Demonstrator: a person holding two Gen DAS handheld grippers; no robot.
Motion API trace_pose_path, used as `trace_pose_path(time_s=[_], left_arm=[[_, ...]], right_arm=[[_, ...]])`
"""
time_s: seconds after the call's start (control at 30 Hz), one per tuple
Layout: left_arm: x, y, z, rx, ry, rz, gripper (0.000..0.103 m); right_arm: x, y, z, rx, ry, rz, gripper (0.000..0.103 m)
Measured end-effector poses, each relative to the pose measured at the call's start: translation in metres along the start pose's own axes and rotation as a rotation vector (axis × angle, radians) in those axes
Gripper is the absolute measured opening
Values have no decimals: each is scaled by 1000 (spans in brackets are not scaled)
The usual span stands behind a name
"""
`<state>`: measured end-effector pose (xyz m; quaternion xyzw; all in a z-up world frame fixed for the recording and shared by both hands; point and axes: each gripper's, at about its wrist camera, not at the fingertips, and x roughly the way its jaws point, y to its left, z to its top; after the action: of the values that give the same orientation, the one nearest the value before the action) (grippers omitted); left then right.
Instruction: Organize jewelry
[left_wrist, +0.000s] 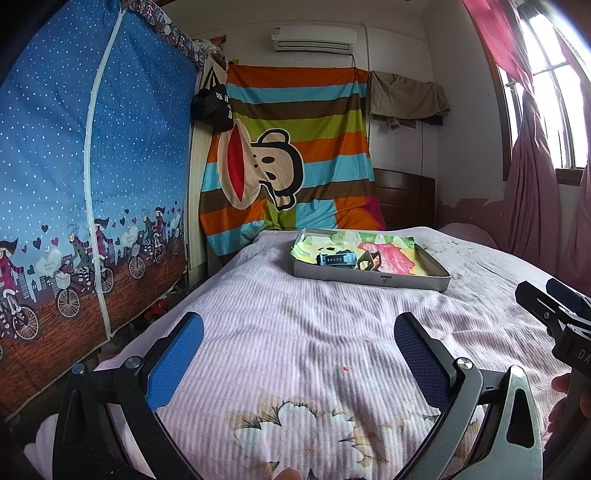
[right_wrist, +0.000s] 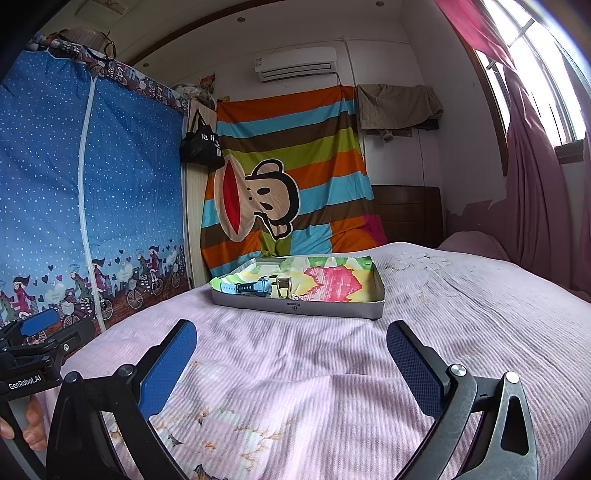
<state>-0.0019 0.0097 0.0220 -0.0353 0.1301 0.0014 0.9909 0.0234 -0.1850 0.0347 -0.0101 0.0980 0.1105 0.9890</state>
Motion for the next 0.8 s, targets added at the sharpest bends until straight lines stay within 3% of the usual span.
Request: trace_pose_path(time_s=[0.8], left_arm=[[0,-1,0,-4,2,6,101]], right_arm=[[0,0,0,0,-2,0,103]])
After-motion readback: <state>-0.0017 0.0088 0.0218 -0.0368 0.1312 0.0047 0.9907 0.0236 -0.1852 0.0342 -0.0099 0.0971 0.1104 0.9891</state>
